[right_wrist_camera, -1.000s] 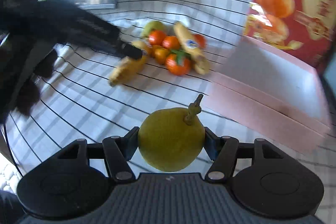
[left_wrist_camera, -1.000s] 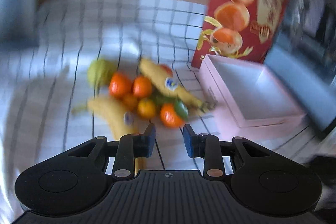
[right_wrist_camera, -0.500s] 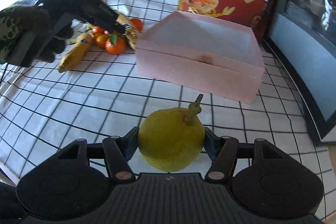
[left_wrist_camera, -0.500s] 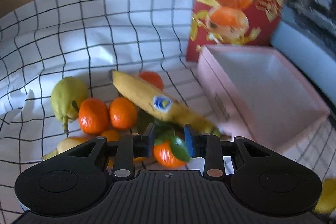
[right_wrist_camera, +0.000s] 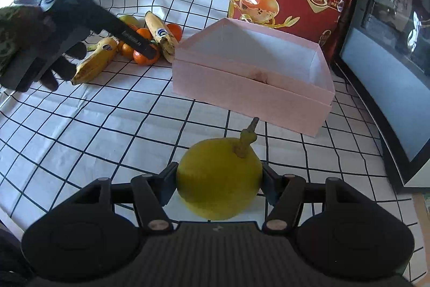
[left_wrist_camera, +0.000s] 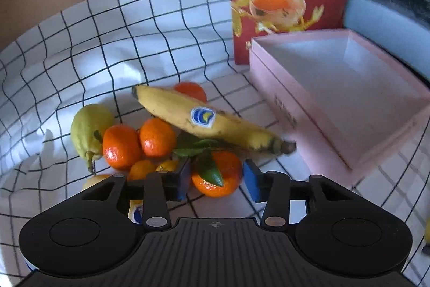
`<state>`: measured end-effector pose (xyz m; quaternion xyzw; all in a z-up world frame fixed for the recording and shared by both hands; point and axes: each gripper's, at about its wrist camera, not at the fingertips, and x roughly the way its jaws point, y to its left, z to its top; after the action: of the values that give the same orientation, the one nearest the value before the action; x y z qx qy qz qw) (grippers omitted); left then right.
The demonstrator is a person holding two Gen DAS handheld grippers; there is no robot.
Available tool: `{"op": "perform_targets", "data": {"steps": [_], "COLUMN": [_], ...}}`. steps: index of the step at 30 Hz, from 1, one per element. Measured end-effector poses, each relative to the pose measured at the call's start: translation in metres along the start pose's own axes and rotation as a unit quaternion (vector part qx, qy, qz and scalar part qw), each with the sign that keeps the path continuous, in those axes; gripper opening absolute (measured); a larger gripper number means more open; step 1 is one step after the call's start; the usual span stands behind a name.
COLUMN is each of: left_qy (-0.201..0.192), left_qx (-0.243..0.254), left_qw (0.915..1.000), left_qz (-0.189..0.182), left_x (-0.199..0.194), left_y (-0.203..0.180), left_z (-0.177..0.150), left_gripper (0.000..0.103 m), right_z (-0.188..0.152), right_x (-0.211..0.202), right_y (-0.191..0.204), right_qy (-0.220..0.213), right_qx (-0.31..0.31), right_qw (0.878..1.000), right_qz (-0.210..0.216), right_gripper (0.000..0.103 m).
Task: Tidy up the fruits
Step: 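Lift the pear with the right gripper while the left gripper grasps the leafy tangerine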
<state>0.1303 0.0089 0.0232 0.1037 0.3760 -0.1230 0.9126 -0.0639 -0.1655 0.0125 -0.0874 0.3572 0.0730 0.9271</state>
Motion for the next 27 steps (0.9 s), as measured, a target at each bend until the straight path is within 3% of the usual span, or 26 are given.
{"op": "perform_targets", "data": {"steps": [9, 27], "left_qy": [-0.012, 0.01], "left_qx": [0.005, 0.088], "left_qw": [0.9999, 0.996], "left_qz": [0.003, -0.007], "left_x": [0.009, -0.009], "left_y": [-0.001, -0.007], "left_z": [0.006, -0.009], "left_gripper": [0.047, 0.049], "right_z": [-0.001, -0.003], "right_x": [0.002, 0.005], "right_y": [-0.004, -0.002], "right_qy": [0.005, 0.012], "right_qx": [0.015, 0.023], "right_qw": [1.0, 0.999], "right_qz": [0.016, 0.025], "right_gripper": [0.064, 0.064]}}
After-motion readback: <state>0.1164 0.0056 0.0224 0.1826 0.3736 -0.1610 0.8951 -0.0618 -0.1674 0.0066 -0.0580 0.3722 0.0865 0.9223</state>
